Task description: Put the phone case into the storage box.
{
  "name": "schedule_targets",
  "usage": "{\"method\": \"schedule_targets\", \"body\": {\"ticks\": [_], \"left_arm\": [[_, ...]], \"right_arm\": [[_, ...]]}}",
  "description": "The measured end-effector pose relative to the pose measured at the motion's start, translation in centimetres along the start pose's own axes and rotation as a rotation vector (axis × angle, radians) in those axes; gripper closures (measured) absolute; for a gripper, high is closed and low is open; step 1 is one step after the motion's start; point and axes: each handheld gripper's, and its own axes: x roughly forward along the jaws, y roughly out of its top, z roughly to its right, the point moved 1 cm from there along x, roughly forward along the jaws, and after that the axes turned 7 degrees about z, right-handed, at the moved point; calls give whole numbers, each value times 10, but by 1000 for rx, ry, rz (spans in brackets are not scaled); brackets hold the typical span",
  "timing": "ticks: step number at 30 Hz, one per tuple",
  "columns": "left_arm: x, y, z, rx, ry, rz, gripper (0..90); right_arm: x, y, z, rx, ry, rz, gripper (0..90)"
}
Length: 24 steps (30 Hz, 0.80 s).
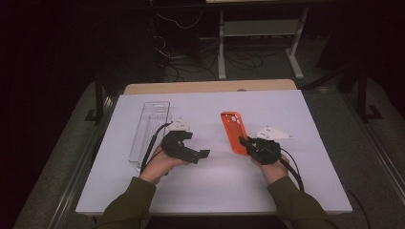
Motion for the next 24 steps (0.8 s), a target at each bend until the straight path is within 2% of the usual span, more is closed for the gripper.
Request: {"method": "schedule_targets", "body": {"ticks": [3, 4, 5, 7, 10, 12, 19, 20, 24], "left_arm": [[-1, 2, -2, 6, 12, 8, 0], [-1, 2, -1, -6, 13, 5, 0], [-1, 3, -2, 2, 13, 9, 0], [0, 5, -1, -8, 20, 20, 0], [2, 8, 0, -2, 25, 19, 0], [3, 10, 0, -3, 25, 22, 0], [9, 21, -2, 1, 27, 32, 0], [10, 23, -2, 6, 30, 37, 0], [13, 30, -6, -2, 33, 49, 0]], "right_arm": [[1, 1, -3, 13, -2, 5, 805], [1, 1, -4, 14, -2, 6, 805], [1, 1, -3, -3, -5, 12, 806], [2, 2, -4, 7, -4, 15, 805], [2, 2, -6, 24, -6, 14, 805], [3, 3, -6, 12, -11, 16, 805], [6, 5, -8, 44, -14, 23, 805], [7, 6, -8, 29, -17, 29, 805], [12, 8, -8, 29, -24, 39, 805]]}}
